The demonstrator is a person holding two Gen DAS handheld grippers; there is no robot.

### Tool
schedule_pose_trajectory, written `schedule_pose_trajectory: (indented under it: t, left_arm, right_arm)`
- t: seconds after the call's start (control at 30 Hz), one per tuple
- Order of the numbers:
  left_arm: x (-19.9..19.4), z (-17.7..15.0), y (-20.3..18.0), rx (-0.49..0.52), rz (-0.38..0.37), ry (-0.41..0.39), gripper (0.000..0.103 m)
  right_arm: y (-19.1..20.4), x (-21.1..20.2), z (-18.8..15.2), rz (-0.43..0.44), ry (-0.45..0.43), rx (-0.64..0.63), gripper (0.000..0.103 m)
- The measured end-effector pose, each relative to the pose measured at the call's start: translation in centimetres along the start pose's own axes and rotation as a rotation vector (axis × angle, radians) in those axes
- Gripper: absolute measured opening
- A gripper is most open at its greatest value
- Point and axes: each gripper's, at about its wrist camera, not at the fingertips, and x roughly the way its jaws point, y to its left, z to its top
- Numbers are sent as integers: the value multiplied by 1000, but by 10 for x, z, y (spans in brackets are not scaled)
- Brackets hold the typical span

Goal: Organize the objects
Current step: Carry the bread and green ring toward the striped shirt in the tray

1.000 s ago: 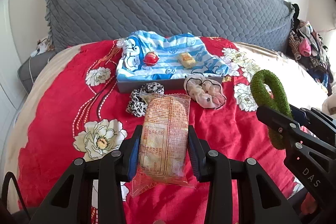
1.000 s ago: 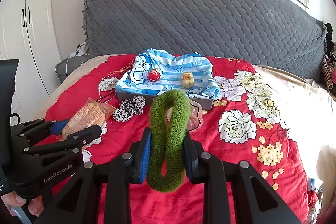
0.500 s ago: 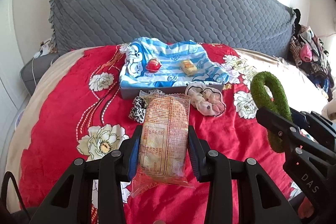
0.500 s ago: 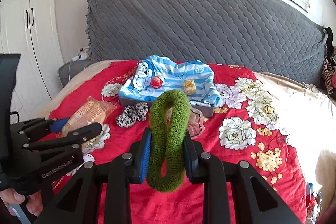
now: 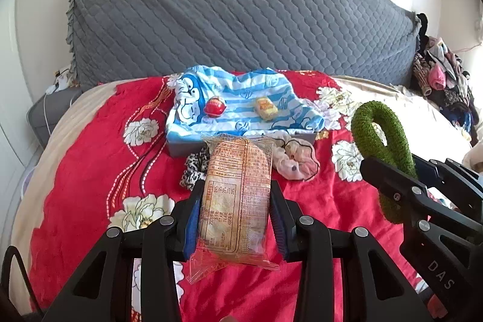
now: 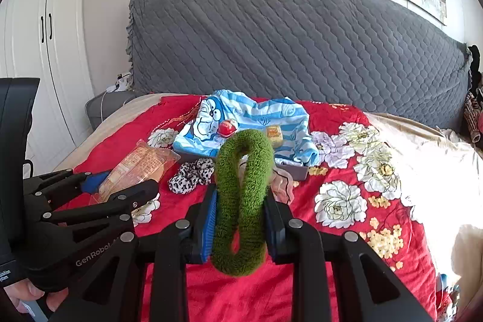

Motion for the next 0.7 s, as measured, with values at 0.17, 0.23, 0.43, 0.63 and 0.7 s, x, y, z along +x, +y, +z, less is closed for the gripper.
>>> schedule_pose_trajectory:
  t: [0.17, 0.23, 0.43, 0.63, 0.7]
  left_arm:
    - [5, 6, 0, -6, -2, -6, 41]
    - [9, 8, 1, -14, -4, -4, 41]
    - [19, 12, 1, -15, -8, -6, 41]
    - [28, 21, 3, -14, -11, -10, 41]
    - [28, 23, 3, -16, -14, -15, 41]
  right_arm:
    - [-3, 2, 4, -9, -9, -8, 28]
    - [-7, 5, 6, -8, -5, -1, 28]
    - [-13, 15, 12, -6, 1, 10, 28]
    - [-15, 24, 18, 2, -1, 17, 28]
    - [-17, 28, 19, 3, 2, 24, 28]
